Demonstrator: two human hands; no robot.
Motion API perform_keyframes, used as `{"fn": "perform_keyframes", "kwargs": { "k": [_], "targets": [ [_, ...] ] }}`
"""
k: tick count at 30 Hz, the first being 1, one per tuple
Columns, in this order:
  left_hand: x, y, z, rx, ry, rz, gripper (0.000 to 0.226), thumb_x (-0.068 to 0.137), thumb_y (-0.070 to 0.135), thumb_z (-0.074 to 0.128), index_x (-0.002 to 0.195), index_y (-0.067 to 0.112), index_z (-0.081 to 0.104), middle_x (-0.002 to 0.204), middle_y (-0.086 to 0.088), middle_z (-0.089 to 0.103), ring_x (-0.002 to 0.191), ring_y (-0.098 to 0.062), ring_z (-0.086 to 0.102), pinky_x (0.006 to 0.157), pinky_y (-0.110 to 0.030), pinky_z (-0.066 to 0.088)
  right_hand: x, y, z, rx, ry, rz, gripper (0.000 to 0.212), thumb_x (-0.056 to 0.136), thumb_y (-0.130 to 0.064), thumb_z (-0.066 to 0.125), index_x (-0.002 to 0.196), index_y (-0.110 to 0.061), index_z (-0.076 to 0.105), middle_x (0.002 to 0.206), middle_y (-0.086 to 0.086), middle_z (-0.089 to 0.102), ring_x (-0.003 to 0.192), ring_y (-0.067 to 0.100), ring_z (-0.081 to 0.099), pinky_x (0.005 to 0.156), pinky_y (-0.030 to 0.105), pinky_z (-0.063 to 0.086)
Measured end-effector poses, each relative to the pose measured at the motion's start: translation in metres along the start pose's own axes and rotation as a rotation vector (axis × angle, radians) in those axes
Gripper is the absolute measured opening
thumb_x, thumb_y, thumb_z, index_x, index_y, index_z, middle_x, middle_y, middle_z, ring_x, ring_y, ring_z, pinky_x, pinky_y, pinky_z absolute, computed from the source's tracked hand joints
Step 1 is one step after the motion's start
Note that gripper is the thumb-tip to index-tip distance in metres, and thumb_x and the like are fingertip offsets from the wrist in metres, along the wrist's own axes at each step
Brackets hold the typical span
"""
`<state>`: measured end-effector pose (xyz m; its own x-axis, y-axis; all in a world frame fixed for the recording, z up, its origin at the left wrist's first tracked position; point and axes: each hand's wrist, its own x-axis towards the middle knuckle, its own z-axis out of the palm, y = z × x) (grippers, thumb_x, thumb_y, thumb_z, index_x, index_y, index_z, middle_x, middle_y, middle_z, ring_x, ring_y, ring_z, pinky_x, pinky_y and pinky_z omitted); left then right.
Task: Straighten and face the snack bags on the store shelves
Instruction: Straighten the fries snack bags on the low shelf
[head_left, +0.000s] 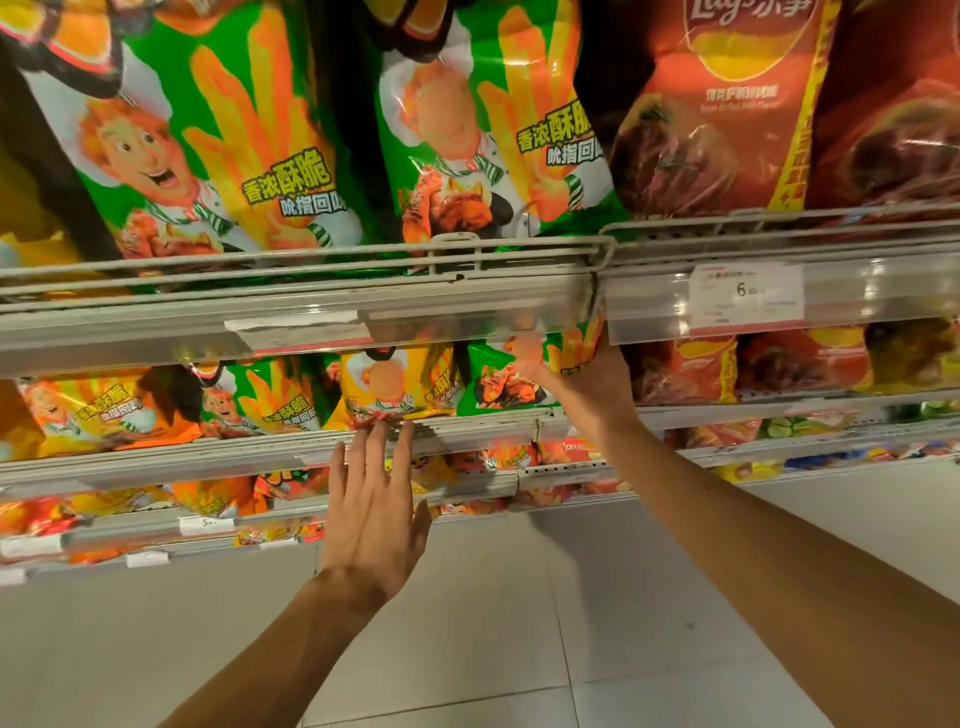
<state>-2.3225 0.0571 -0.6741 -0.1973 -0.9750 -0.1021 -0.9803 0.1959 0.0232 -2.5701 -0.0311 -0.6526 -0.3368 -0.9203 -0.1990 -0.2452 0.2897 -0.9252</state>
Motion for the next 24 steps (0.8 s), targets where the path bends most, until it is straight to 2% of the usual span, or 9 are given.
{"fn": "perform_keyframes", "kwargs": {
  "k": [2,4,8,11,13,16,19,24],
  "targets": [
    [0.001,0.0,-0.001,-0.006,0.002,-0.006,0.085,0.092,0.048,0.056,0.158,0.013,0.016,0.159,-0.017,0.024,0.149,-0.037,0.017,0.123,-0.053,0.015,0.007,0.004,0.0,0.008,0.008,0.01,0.032,0.065,-0.032,0.096,0.085,-0.028,0.07,0.076,-0.021,0.075,0.075,-0.012,0.068,0.068,0.005,0.049],
    [0.003,0.001,-0.002,-0.022,-0.003,-0.018,0.085,0.092,0.049,0.055,0.158,0.014,0.016,0.159,-0.017,0.023,0.149,-0.037,0.016,0.123,-0.053,0.015,0.013,0.005,-0.005,-0.015,0.024,0.018,0.03,0.066,-0.035,0.094,0.079,-0.029,0.068,0.073,-0.02,0.073,0.072,-0.014,0.066,0.067,0.004,0.048],
    [0.004,0.002,-0.001,-0.026,-0.037,-0.037,0.085,0.095,0.053,0.047,0.159,0.017,0.004,0.163,-0.013,0.011,0.151,-0.035,0.006,0.124,-0.05,0.009,0.019,0.015,-0.013,-0.066,0.039,0.038,0.043,0.065,-0.033,0.095,0.097,-0.024,0.068,0.105,-0.001,0.076,0.103,0.014,0.07,0.096,0.027,0.053],
    [0.005,0.004,-0.003,-0.026,-0.052,-0.046,0.086,0.095,0.055,0.045,0.158,0.017,0.002,0.161,-0.012,0.014,0.15,-0.034,0.008,0.123,-0.049,0.013,0.017,0.016,-0.006,-0.248,-0.037,0.044,0.06,0.067,-0.051,0.09,0.11,-0.015,0.069,0.107,0.001,0.075,0.104,0.02,0.071,0.096,0.039,0.058],
    [0.004,0.005,-0.004,-0.011,-0.064,-0.05,0.086,0.096,0.057,0.042,0.158,0.018,-0.001,0.16,-0.01,0.014,0.149,-0.033,0.009,0.123,-0.048,0.015,0.012,0.014,0.002,-0.369,-0.055,-0.012,0.074,0.067,-0.059,0.086,0.12,-0.012,0.064,0.114,0.004,0.071,0.107,0.023,0.069,0.094,0.039,0.058],
    [0.004,0.006,-0.006,-0.007,-0.076,-0.055,0.087,0.096,0.058,0.041,0.157,0.019,-0.005,0.158,-0.007,0.015,0.147,-0.032,0.012,0.123,-0.046,0.018,0.005,0.015,0.009,-0.385,-0.037,-0.106,0.079,0.073,-0.055,0.085,0.133,-0.015,0.054,0.128,0.006,0.063,0.116,0.024,0.061,0.093,0.038,0.055],
    [0.003,0.008,-0.011,-0.005,-0.062,-0.048,0.086,0.096,0.057,0.041,0.157,0.018,-0.004,0.154,-0.008,0.02,0.143,-0.031,0.018,0.12,-0.043,0.022,0.002,0.015,0.007,-0.421,-0.073,-0.076,0.083,0.074,-0.059,0.083,0.138,-0.019,0.048,0.134,0.005,0.058,0.12,0.025,0.058,0.095,0.04,0.055],
    [0.001,0.009,-0.018,-0.103,-0.08,-0.065,0.086,0.096,0.054,0.047,0.158,0.018,0.0,0.156,-0.009,0.017,0.145,-0.031,0.015,0.121,-0.042,0.022,-0.012,0.013,0.0,-0.374,-0.043,-0.082,0.08,0.075,-0.044,0.088,0.137,-0.014,0.048,0.134,0.009,0.055,0.121,0.027,0.058,0.099,0.038,0.052]
  ]
}}
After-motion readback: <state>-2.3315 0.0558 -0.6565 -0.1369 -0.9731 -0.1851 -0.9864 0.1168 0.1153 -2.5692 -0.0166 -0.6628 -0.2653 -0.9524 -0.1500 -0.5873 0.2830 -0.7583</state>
